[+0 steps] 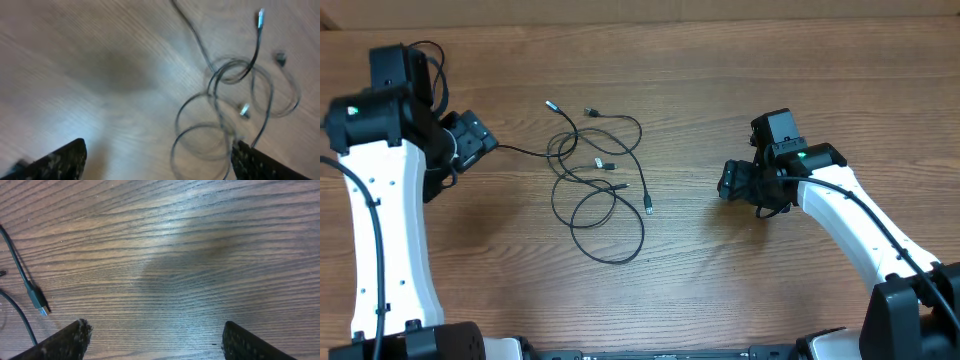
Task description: Untangle cables
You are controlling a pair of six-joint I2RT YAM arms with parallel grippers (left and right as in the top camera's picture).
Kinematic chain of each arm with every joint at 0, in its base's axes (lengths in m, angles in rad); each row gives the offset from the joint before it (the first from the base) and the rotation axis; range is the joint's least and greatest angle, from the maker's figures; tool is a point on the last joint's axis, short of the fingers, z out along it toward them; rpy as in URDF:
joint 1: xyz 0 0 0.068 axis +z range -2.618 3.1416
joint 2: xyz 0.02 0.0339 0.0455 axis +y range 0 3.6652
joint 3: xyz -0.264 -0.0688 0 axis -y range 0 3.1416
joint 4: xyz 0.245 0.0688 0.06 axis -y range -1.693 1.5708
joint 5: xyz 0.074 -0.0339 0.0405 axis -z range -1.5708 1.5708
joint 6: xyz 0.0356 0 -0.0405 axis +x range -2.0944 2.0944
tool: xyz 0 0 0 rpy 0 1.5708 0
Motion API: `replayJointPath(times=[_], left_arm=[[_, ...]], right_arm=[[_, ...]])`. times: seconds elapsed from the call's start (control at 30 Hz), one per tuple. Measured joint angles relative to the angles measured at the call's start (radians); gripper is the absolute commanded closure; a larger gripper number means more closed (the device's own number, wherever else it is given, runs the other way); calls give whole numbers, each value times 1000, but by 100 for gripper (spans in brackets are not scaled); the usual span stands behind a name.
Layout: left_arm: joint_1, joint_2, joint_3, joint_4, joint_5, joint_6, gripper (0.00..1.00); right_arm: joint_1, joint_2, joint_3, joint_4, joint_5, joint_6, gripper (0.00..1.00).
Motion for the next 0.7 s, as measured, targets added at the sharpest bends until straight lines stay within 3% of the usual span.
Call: replayJointPath(times=[0.3,0.7], left_arm=[[0,81,-295,425,156,-134,12],[-50,332,-336,746,235,-262,18]], right_arm=[[0,0,0,0,0,-1,17],[0,0,0,-1,0,-1,17]])
